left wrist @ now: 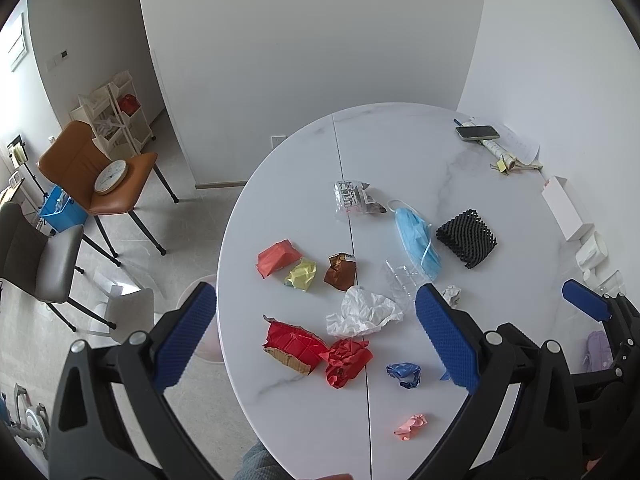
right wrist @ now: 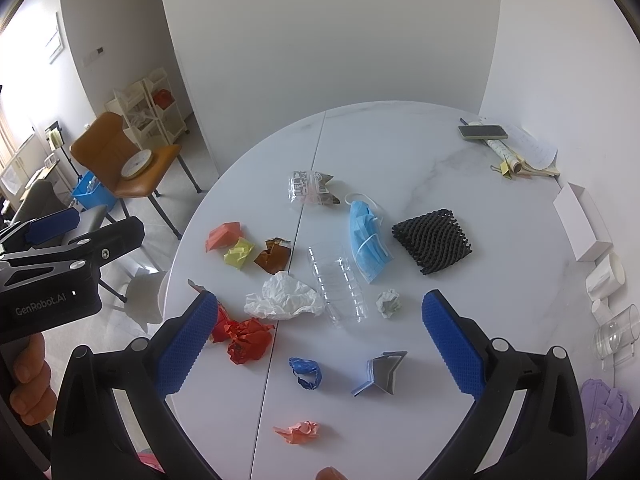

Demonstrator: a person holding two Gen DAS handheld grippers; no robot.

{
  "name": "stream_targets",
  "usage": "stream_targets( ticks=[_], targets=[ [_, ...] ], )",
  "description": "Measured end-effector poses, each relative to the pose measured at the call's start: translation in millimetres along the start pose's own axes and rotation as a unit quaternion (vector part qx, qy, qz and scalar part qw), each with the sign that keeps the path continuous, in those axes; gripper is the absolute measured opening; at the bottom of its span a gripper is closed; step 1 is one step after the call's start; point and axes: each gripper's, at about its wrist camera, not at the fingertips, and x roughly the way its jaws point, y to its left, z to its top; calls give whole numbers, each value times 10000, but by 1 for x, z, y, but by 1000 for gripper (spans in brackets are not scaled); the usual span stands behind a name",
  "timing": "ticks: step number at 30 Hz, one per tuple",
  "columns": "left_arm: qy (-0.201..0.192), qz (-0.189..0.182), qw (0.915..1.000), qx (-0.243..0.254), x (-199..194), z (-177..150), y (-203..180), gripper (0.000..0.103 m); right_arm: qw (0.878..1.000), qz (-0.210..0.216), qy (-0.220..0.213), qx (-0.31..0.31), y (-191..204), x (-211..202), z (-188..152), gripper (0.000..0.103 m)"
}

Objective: Collect trash

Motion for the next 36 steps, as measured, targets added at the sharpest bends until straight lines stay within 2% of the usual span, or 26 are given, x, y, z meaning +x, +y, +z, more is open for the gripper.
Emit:
stream_targets(
  ticks=[5,9,11,14,17,19,24,29,33,34,36],
  targets=[
    [6,-28,10000,6,4,-2,2,95,10000,0,-5,-4,-1,0,0,101],
    [152,-419,9989,147,20,-13,7,95,10000,-1,-5,-7,-6,5,-5,101],
    [214,-386,9987,244,32,-23,12,95,10000,57,56,12,-9,14,-12,101],
    [487,-227,9973,493,64,-47,21,95,9997,122,225,-2,-15,33,-30,101],
    [808,-291,9950,511,90,-66,32,95,9986,181,495,-61,-16,54,-52,101],
    [1067,-471,9921,460,111,-79,40,95,9976,246,639,-77,-15,66,-64,101],
    [1305,-593,9889,378,146,-90,51,95,9939,489,983,-122,-10,89,-79,101],
    [1696,-626,9834,-184,177,-84,59,95,9927,405,1109,-231,-5,101,-72,101],
    [1869,-251,9782,-865,189,-72,63,95,9932,490,1040,-160,-5,110,-59,101],
    [1973,-177,9748,-1026,194,-70,64,95,9933,489,1030,-171,-4,112,-56,101],
    [2309,31,9612,-1508,201,-68,68,95,9937,506,980,-209,-4,115,-49,101]
  ],
)
